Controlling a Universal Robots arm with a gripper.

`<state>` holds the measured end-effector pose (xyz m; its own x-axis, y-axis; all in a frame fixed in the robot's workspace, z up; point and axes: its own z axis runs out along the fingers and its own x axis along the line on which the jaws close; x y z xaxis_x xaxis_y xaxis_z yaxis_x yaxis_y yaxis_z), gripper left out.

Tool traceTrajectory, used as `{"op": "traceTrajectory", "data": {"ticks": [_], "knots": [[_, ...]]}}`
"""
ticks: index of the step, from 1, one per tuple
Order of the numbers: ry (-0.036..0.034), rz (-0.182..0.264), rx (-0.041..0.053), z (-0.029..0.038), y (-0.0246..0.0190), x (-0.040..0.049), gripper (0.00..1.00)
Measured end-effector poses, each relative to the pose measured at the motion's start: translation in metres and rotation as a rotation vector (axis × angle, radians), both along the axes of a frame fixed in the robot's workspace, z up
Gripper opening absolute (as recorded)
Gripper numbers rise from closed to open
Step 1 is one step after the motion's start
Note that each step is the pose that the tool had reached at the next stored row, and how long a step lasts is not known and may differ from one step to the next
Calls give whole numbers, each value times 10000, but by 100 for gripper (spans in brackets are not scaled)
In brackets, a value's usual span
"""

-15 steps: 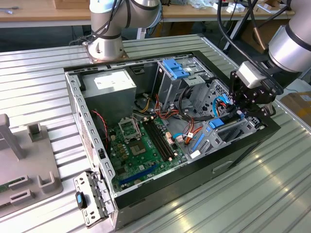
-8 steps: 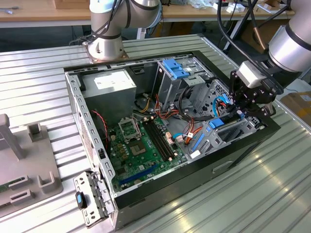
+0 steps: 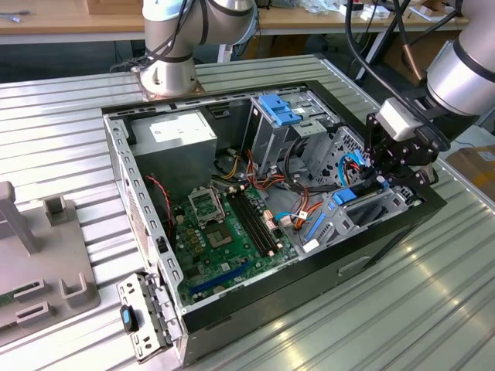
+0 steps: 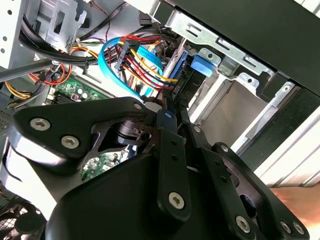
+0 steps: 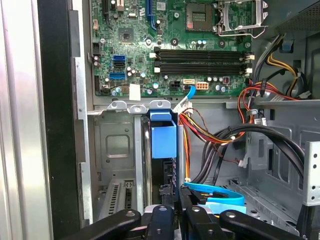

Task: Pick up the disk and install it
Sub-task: 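Insert the first disk wire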

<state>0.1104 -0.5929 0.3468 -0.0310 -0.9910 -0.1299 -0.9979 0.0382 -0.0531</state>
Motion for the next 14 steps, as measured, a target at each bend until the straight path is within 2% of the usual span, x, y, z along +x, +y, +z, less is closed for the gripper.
{"op": "traceTrajectory", "data": {"ticks": [14], "knots": [[0, 0, 2, -30, 4, -1, 16]]}}
